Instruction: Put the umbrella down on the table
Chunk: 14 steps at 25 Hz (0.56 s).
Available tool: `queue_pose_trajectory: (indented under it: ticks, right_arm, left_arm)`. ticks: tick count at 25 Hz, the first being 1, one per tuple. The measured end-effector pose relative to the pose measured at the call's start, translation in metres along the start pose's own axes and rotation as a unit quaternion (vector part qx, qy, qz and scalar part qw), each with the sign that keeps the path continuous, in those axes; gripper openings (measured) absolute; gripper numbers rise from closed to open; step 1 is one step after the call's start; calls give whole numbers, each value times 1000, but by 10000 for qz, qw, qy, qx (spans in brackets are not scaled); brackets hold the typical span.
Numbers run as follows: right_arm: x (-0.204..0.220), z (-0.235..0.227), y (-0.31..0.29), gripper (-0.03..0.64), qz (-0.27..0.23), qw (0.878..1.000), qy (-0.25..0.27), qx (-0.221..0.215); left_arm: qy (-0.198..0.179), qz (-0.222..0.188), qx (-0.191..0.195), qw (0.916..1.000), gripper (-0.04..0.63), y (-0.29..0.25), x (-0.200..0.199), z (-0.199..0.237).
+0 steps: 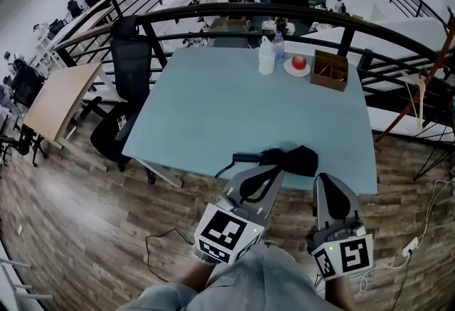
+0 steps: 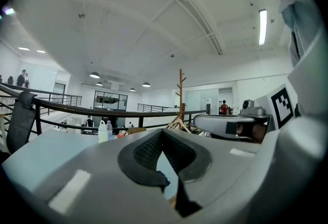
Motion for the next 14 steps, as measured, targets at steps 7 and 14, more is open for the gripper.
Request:
queue_pose_trajectory:
  ticks: [7, 14]
  right_arm:
    - [4, 3, -5, -5, 33, 9999, -38, -97]
    - [8, 0, -6, -5, 85, 9999, -53, -85]
  left_arm:
    - [68, 28, -115, 9999, 5, 2, 2, 6]
    - [67, 39, -126, 9999, 5, -1, 5, 7]
Point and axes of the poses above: the fingertips, and each gripper's own axes: y backward along the fingers, z to its left, x out of its underside, the point moved 1 cm from there along y, backward along the fingers, and after that the axes turned 12 degrees about -z, right-handed, at the moved point
